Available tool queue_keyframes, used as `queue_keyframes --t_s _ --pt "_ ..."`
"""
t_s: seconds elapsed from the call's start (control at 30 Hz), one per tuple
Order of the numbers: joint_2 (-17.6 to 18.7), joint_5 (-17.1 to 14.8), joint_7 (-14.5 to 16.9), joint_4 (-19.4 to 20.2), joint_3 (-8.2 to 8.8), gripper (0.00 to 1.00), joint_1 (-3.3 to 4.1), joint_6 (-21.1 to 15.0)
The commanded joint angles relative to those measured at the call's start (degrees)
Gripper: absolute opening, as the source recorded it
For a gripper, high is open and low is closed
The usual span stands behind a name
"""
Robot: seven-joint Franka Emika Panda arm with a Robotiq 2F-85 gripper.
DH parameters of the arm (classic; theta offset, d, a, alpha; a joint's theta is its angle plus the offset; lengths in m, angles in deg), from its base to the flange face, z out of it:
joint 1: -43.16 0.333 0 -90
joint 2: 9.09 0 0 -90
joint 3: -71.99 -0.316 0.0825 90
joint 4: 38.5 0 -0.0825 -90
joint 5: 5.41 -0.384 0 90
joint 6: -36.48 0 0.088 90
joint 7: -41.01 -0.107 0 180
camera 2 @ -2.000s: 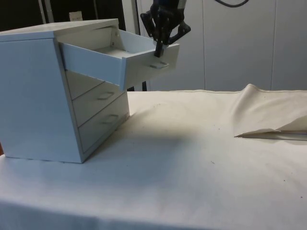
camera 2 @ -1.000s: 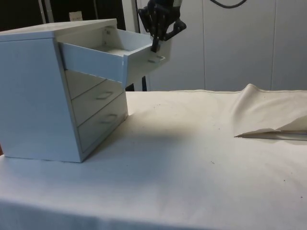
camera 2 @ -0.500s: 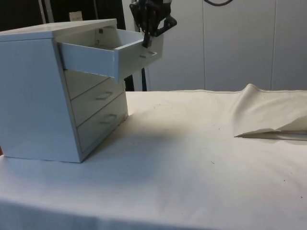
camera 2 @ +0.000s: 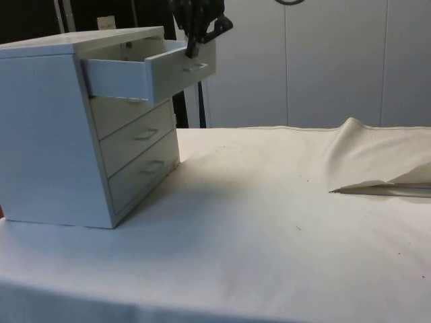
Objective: Open the drawer, then close it.
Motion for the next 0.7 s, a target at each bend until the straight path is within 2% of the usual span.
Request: queue_keyframes --t_s 0.0,0.07,0.1,0.13,0.37,0.4,0.43,0.67 --pt "0.52 1.38 -0.92 -0.86 -0.29 0.0 -0.52 0.06" --pt "0.92 1.55 -1.09 -1.38 -0.29 0.0 -0.52 0.11" --pt "0.34 0.17 -0.17 -0.57 0.0 0.0 0.0 0.06" --pt "1.09 1.66 -1.2 -1.72 -0.29 0.0 -0.52 0.11" --pt "3.09 2.92 -2.52 -4.07 0.0 0.0 -0.46 -0.29" --pt "2.29 1.78 -1.78 -3.21 0.06 0.0 -0.06 0.17" --pt "3.44 3.09 -2.69 -4.35 0.0 0.0 -0.46 -0.4" --pt "6.88 3.09 -3.15 -7.68 0.46 0.0 -0.34 -1.03"
